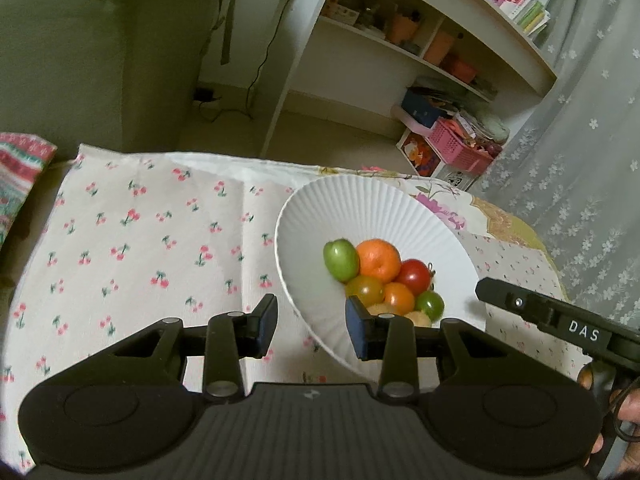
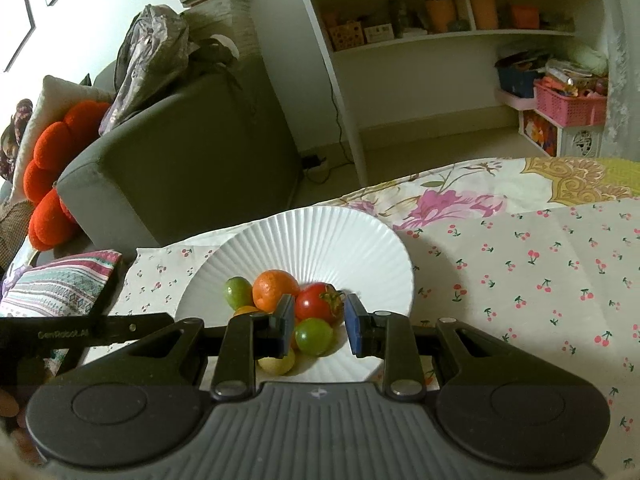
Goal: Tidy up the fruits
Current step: 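Move both tools back to the remaining fruit pile, then grasp the large red tomato with the left tool while the right tool grasps an orange tomato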
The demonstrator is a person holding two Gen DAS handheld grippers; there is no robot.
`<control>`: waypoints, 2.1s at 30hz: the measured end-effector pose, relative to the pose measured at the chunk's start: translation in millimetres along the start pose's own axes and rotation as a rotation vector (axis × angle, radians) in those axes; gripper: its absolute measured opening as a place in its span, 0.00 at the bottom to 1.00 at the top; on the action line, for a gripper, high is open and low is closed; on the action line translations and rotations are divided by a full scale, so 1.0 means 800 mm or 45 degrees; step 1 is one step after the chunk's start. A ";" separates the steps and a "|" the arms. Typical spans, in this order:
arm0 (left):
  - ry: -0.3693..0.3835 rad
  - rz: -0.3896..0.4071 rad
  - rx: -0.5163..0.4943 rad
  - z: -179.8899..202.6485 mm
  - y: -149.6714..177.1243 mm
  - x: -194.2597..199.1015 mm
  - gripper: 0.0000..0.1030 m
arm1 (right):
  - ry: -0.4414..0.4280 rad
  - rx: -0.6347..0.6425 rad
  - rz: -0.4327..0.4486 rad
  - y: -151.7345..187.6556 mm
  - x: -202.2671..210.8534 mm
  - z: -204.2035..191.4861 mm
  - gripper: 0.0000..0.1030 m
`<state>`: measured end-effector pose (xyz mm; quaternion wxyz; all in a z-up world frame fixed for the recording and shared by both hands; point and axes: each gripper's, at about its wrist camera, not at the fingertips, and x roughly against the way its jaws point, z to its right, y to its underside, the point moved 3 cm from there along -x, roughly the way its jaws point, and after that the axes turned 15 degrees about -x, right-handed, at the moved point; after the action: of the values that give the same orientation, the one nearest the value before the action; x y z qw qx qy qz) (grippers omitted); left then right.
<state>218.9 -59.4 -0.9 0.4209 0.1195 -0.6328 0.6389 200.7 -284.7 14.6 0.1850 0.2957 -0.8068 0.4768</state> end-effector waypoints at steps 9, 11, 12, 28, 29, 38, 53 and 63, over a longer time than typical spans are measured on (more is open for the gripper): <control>-0.087 -0.016 -0.048 0.010 0.024 0.021 0.35 | -0.050 0.059 -0.005 0.014 0.011 -0.019 0.26; -0.105 -0.020 -0.061 0.011 0.031 0.026 0.41 | -0.070 0.079 -0.018 0.019 0.013 -0.025 0.33; -0.113 -0.020 -0.064 0.011 0.034 0.028 0.43 | -0.083 0.093 -0.026 0.023 0.014 -0.030 0.38; -0.244 -0.057 -0.082 0.015 0.090 0.057 0.89 | -0.207 0.142 -0.092 0.055 0.034 -0.066 0.93; -0.242 -0.063 -0.086 0.017 0.093 0.057 0.90 | -0.211 0.126 -0.104 0.056 0.035 -0.065 0.94; -0.222 -0.103 -0.156 0.033 0.106 0.050 0.90 | -0.181 0.001 -0.186 0.065 0.029 -0.052 0.96; -0.149 -0.074 -0.335 0.067 0.117 0.042 0.71 | -0.043 -0.104 -0.299 0.075 0.008 -0.027 0.86; -0.127 -0.090 -0.357 0.069 0.124 0.022 0.29 | -0.059 -0.079 -0.322 0.079 0.009 -0.029 0.64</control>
<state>118.5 -87.3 -49.3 0.4238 0.1136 -0.7314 0.5221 154.1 -243.1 -11.7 0.2340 0.4000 -0.7816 0.4176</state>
